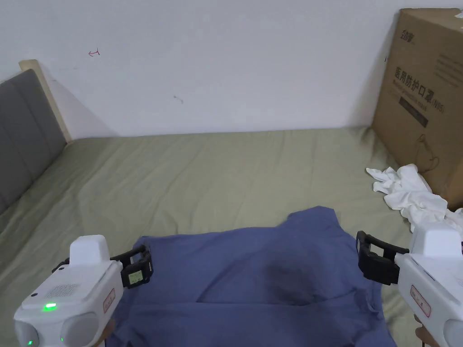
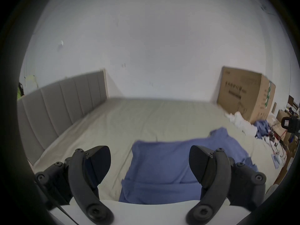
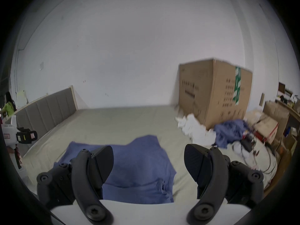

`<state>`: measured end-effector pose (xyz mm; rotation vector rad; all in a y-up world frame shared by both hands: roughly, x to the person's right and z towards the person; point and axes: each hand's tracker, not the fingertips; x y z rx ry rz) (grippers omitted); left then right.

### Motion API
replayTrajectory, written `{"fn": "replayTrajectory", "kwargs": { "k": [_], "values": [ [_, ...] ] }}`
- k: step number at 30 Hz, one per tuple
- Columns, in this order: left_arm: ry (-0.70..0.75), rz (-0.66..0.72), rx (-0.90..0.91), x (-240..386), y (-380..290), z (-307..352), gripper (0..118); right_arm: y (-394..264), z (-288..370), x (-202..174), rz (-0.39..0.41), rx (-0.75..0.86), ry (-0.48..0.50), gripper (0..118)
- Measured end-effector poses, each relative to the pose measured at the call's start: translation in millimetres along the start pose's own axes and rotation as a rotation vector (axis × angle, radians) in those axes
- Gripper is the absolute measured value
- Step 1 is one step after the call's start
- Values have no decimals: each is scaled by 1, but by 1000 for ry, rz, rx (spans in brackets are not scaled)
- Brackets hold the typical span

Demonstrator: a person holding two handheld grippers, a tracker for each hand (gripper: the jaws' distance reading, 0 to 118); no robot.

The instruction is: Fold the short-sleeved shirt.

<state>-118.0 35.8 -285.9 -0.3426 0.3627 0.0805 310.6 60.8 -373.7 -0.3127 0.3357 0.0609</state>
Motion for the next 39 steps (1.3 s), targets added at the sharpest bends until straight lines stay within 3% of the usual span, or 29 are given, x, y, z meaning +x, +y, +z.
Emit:
{"fn": "replayTrajectory", "kwargs": {
  "k": [2,3,4,5,6,7,8,15,23,26,27,28,29,31,32,33,36,38,39],
  "values": [
    [-2,-13,75,6,0,21,97,1,16,-5,27,54,-5,90],
    [-13,-32,104,9,-1,31,88,1,22,-8,34,74,-22,87],
    [-6,-38,110,3,-8,28,68,0,28,-10,41,94,-32,77],
    [-7,-46,111,5,-10,35,49,-2,35,-12,47,112,-40,63],
    [-8,-48,105,5,-11,40,32,-3,39,-17,54,121,-41,41],
    [-12,-50,103,5,-13,44,12,-4,43,-18,57,125,-42,9],
    [-20,-45,105,5,-15,46,0,-5,45,-19,69,136,-55,0],
    [-52,-37,38,-14,-22,46,0,-1,47,-36,64,123,-40,0],
    [-15,43,-264,-60,-67,-16,0,-10,33,-25,42,80,-31,0],
    [-5,145,-379,-74,-88,-37,0,-16,25,-20,39,55,-28,0],
    [11,164,-404,-78,-95,-43,5,-17,23,-20,41,48,-30,0],
    [36,157,-456,-80,-102,-52,19,-20,21,-19,45,38,-34,0],
    [44,140,-499,-82,-108,-57,37,-22,19,-18,45,31,-34,0],
    [58,118,-548,-84,-119,-66,84,-26,15,-16,45,11,-33,0],
    [77,120,-583,-81,-124,-66,98,-28,13,-14,42,3,-34,0],
    [90,121,-614,-81,-129,-70,103,-30,11,-13,41,-6,-36,0],
    [100,112,-663,-92,-151,-91,103,-35,4,-12,45,-31,-40,0],
    [104,103,-688,-90,-158,-99,93,-39,2,-12,47,-45,-44,0],
    [106,101,-703,-88,-161,-102,81,-40,1,-10,43,-50,-46,0]
  ]
}}
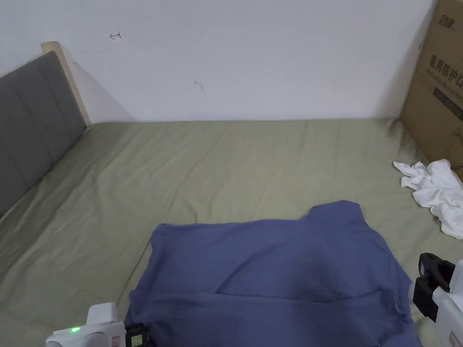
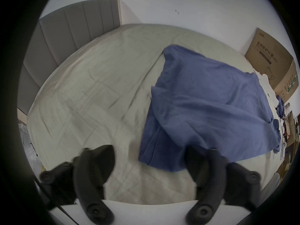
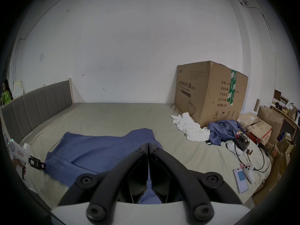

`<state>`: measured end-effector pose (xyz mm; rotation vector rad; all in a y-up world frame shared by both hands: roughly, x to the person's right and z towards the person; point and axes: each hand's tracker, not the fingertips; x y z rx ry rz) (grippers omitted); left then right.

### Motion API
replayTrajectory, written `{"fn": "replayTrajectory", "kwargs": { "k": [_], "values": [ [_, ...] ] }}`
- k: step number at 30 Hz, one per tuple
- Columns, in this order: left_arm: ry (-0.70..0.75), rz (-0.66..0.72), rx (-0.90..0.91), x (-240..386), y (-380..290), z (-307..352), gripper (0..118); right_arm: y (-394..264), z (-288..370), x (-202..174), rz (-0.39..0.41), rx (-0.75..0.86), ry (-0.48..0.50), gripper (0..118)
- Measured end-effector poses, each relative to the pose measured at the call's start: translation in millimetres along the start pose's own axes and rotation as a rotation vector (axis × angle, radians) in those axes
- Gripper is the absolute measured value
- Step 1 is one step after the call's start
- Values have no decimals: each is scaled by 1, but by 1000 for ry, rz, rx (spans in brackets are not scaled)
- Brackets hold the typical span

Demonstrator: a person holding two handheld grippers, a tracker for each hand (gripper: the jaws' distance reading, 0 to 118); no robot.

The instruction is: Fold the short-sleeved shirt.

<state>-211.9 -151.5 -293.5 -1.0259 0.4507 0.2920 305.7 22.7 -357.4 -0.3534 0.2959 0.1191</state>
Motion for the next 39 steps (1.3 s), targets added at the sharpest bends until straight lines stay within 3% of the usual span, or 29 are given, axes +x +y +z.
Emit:
{"fn": "replayTrajectory", "kwargs": {
  "k": [2,3,6,11,12,15,16,17,20,22,23,25,26,30,34,39],
  "values": [
    [-18,-37,-56,5,-4,-8,45,-4,-2,4,-8,-15,-3,0],
    [-35,-50,-69,8,-5,-10,39,-5,-3,3,-10,-23,-5,0],
    [-28,-69,-46,19,-4,-6,2,-14,-6,11,-17,-55,-15,0],
    [-64,-117,19,23,-3,13,0,-51,-24,33,-59,-234,-47,2],
    [-67,-119,24,22,-2,18,0,-61,-29,37,-72,-277,-41,9],
    [-91,-120,63,20,1,39,0,-99,-50,48,-99,-435,-31,75],
    [-92,-121,70,19,1,42,0,-111,-56,49,-103,-478,-27,89],
    [-97,-123,79,18,2,46,0,-122,-60,50,-133,-495,-34,90],
    [-96,-132,90,17,4,48,0,-140,-71,41,-199,-588,-20,87],
    [-98,-130,90,15,4,45,0,-147,-77,36,-215,-624,-12,76],
    [-96,-129,85,15,4,45,0,-146,-77,30,-218,-650,-7,65],
    [-98,-123,85,17,2,45,0,-145,-74,25,-231,-638,11,23],
    [-99,-119,84,16,0,45,0,-143,-72,22,-229,-626,17,12],
    [-106,-86,82,10,-3,49,0,-130,-57,28,-235,-570,31,10],
    [-138,-29,91,-4,-6,57,0,-112,-29,44,-319,-506,42,10],
    [-166,-18,74,-15,-28,72,0,-116,-3,59,-294,-508,41,10]
  ]
}}
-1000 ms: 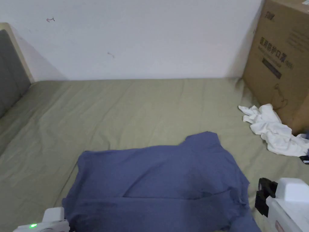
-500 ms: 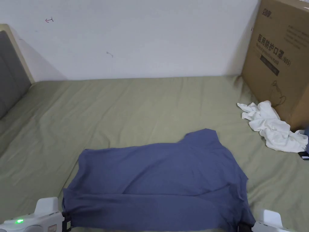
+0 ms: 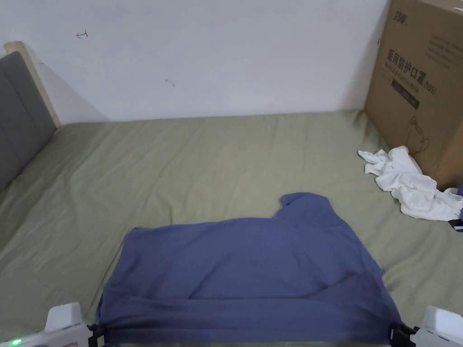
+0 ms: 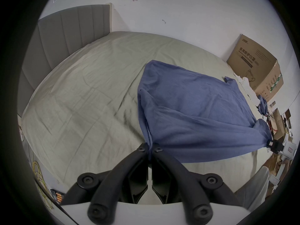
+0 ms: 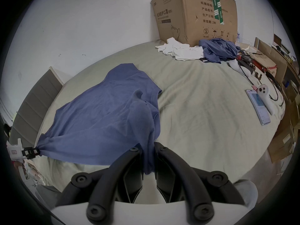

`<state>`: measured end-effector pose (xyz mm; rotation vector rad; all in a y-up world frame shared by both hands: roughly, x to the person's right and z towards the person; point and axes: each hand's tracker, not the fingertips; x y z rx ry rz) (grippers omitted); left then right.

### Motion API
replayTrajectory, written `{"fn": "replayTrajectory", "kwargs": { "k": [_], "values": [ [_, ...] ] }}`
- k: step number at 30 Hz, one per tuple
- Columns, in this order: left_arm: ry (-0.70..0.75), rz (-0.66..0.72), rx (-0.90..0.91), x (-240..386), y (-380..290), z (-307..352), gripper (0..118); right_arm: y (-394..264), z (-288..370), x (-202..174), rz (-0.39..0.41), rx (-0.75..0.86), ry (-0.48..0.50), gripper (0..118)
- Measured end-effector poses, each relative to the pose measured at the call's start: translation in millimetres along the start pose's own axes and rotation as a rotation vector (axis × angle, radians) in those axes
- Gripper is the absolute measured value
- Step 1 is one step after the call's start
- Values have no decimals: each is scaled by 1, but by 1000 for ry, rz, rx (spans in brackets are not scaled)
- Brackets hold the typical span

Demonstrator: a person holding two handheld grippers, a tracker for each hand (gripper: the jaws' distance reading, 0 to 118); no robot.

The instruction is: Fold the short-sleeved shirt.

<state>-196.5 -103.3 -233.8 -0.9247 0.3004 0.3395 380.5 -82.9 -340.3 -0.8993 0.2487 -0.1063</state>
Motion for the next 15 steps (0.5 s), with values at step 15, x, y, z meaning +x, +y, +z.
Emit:
{"fn": "replayTrajectory", "kwargs": {
  "k": [15],
  "values": [
    [63,62,-132,-10,-53,-21,7,-58,-33,10,38,-135,-97,11]
  ]
}}
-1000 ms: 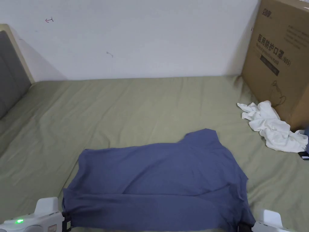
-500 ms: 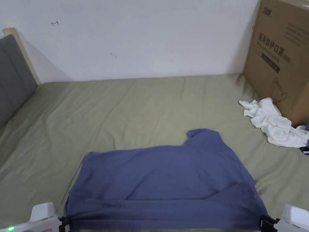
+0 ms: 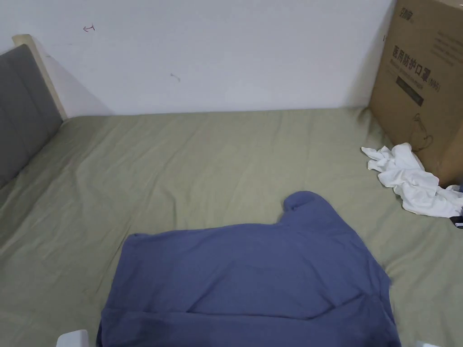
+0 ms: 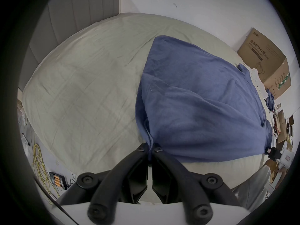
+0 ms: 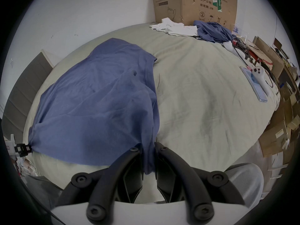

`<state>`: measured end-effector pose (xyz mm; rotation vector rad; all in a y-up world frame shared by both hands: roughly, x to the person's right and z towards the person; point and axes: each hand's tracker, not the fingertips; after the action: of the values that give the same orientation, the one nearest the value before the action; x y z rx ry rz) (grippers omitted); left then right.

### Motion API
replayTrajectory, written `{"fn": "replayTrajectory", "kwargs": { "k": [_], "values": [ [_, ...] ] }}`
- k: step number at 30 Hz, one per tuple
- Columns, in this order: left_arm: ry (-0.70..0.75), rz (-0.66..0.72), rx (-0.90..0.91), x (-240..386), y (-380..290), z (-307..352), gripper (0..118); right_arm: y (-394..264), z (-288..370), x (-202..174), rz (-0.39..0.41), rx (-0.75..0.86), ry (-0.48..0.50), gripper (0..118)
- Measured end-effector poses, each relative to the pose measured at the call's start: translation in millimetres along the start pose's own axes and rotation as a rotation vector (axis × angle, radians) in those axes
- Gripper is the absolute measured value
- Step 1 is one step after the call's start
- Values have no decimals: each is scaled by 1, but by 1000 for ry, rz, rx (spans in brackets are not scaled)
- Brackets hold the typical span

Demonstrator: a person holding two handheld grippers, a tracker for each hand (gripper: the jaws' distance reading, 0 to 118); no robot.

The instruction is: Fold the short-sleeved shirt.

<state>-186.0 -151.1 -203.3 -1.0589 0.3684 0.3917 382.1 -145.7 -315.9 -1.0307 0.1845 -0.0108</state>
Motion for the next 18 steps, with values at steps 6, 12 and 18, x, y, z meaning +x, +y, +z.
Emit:
{"fn": "replayTrajectory", "kwargs": {
  "k": [6,12,18],
  "values": [
    [-50,-6,129,20,20,56,106,41,81,-36,43,192,24,89],
    [-98,-47,502,65,65,152,106,104,158,-64,90,526,111,90],
    [-42,-107,806,106,88,196,105,135,180,-87,136,774,66,89]
  ]
}}
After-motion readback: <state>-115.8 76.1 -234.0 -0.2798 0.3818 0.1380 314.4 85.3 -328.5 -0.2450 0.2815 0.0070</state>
